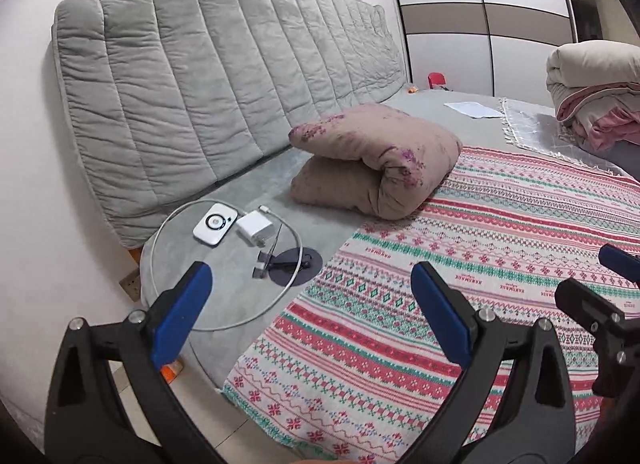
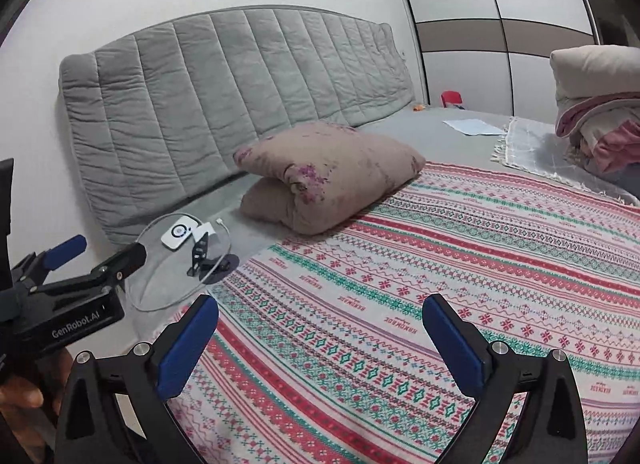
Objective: Fold large clothes
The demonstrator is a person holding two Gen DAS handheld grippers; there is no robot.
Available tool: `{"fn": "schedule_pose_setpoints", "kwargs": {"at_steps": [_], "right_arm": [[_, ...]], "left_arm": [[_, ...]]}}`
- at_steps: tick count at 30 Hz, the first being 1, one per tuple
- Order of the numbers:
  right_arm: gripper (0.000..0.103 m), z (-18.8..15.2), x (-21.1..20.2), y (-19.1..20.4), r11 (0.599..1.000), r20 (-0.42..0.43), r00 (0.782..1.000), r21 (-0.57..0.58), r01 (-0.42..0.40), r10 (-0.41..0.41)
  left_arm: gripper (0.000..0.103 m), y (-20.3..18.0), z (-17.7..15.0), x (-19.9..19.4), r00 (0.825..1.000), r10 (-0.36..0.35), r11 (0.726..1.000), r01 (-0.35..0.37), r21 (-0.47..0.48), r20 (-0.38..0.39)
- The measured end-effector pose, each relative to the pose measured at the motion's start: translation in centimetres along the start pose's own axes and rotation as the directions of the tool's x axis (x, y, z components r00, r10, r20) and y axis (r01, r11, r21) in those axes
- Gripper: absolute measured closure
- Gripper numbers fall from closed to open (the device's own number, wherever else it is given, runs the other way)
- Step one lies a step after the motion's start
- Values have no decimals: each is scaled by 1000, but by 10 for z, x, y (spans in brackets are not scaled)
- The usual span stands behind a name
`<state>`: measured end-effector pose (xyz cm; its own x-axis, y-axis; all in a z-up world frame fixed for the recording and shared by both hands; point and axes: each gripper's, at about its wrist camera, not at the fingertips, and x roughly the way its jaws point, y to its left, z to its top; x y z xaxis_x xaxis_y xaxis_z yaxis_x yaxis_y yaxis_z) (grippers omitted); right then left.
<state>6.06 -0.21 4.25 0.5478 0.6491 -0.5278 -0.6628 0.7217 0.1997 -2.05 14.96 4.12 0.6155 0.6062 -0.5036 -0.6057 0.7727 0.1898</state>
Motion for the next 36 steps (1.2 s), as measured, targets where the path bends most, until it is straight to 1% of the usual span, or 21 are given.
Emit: {"fn": "schedule_pose_setpoints", "kwargs": {"at_steps": [5,9,12,15,23,27,29,36], "right_arm": [[1,-7,2,10,1000,-8,1000,-29,-1,1],[1,-9,-1,11,1000,-9,1000,-23,-11,11],[1,-9,-4,11,1000,-1,1000,-27,-9,9],[1,-7,-9,8,1000,12,1000,-12,-10,10],[1,-5,-11,4,1000,21,1000,10,-1,1],[1,-5,-12,6,1000,27,1000,5,12,-12],[1,-5,-13,6,999,34,999,1,32,-32],[0,-4,-10,2,999,30,999,22,40,-40]], "left_arm": [[4,5,-2,-7,1000,21,999,-21,-26,8],[4,2,-2,-10,1000,17,1000,-17,-10,8],[4,-1,-2,-11,1000,29,1000,-29,6,7],[4,-1,-1,-9,1000,25,1000,-25,5,-9],[3,-2,-2,-7,999,33,999,-33,-2,-19],[3,-4,-3,-6,999,17,1000,-17,-6,-31],[3,-4,-4,-5,999,15,1000,-15,-6,-34],[3,-4,-4,-4,999,6,1000,-6,-11,-31]]}}
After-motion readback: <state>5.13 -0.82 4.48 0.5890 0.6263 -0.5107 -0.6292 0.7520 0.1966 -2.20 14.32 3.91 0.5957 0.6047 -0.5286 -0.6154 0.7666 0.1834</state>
